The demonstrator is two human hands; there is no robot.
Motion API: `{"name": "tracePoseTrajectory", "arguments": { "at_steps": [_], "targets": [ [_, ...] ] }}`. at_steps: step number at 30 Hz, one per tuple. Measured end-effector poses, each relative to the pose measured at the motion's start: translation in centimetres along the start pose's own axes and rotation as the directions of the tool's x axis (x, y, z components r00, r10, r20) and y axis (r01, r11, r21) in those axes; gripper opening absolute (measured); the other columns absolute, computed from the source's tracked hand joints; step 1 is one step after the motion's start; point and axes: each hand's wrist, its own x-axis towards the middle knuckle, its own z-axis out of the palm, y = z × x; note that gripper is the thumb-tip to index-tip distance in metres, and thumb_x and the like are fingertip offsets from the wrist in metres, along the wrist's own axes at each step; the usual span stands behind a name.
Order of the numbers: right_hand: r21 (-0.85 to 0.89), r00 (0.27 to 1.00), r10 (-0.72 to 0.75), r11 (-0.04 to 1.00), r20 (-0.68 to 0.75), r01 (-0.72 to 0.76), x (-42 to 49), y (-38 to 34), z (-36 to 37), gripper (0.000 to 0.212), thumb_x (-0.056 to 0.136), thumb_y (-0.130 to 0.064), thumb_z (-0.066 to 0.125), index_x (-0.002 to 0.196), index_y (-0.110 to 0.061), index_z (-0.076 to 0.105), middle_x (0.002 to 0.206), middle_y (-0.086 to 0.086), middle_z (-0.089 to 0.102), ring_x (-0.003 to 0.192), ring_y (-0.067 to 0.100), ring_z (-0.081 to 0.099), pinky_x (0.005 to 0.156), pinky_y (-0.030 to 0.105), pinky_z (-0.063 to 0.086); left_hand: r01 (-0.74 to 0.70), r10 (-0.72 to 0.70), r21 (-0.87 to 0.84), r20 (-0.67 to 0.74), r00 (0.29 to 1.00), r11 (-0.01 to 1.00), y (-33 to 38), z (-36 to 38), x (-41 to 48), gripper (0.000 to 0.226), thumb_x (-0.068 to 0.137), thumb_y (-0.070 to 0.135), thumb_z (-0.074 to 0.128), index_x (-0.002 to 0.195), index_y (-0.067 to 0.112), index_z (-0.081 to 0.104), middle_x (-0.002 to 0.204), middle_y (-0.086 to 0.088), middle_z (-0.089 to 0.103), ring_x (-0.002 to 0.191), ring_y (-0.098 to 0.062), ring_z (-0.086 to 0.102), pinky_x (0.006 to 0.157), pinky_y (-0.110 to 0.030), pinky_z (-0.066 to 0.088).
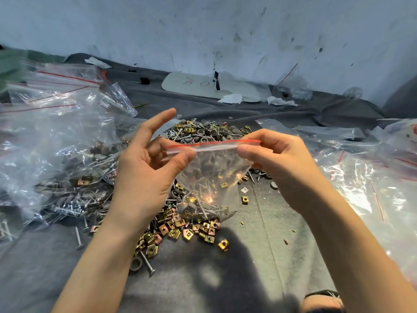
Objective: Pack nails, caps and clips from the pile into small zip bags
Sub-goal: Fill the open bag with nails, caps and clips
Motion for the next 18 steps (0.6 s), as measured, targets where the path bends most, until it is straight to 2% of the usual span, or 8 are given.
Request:
{"name": "tracePoseTrajectory", "arguments": {
  "at_steps": [3,7,10,18],
  "targets": [
    [0.012,1.000,-0.026,1.000,0.005,0.026,-0.01,-0.11,-0.06,0.008,0.079,-0.004,0.071,0.076,-0.011,0.071,0.065,0.006,0.068,0.059,0.010,0.061,0.060,0.014,0.045,0.003,-0.003,0.002,0.003,1.000,1.000,0.01,-0.03,-0.01,0.059,0.070,0.019,0.070,0.122,0.041,0.052,0.078,0.009,0.072,0.084,-0.002,0.069,0.079,-0.012,0.051],
    [0.008,1.000,-0.024,1.000,-0.012,0.024,-0.04,-0.15,0.13,0.008,0.081,-0.006,0.070,0.077,-0.013,0.070,0.070,0.009,0.063,0.063,0.011,0.056,0.059,0.014,0.041,0.005,-0.005,0.001,0.006,1.000,1.000,0.14,0.03,-0.03,0.059,0.070,0.018,0.070,0.122,0.040,0.052,0.077,0.010,0.072,0.083,0.000,0.069,0.078,-0.011,0.050],
    [-0.017,1.000,-0.017,1.000,0.011,0.018,-0.17,-0.32,0.40,0.007,0.079,-0.009,0.073,0.077,-0.016,0.072,0.066,0.001,0.066,0.057,0.004,0.054,0.051,0.008,0.038,0.003,-0.004,0.012,0.018,1.000,1.000,0.32,0.09,-0.08,0.059,0.071,0.018,0.070,0.123,0.039,0.052,0.076,0.010,0.072,0.082,0.001,0.069,0.076,-0.009,0.049],
    [-0.045,0.998,-0.055,0.997,0.006,0.056,-0.27,-0.53,0.49,0.012,0.078,-0.005,0.073,0.072,-0.015,0.071,0.060,0.002,0.063,0.049,0.000,0.048,0.046,0.008,0.034,-0.005,0.003,0.030,0.037,0.999,1.000,0.48,0.08,-0.23,0.058,0.071,0.020,0.070,0.123,0.041,0.052,0.078,0.010,0.072,0.082,-0.001,0.068,0.076,-0.010,0.050]
  ]
}}
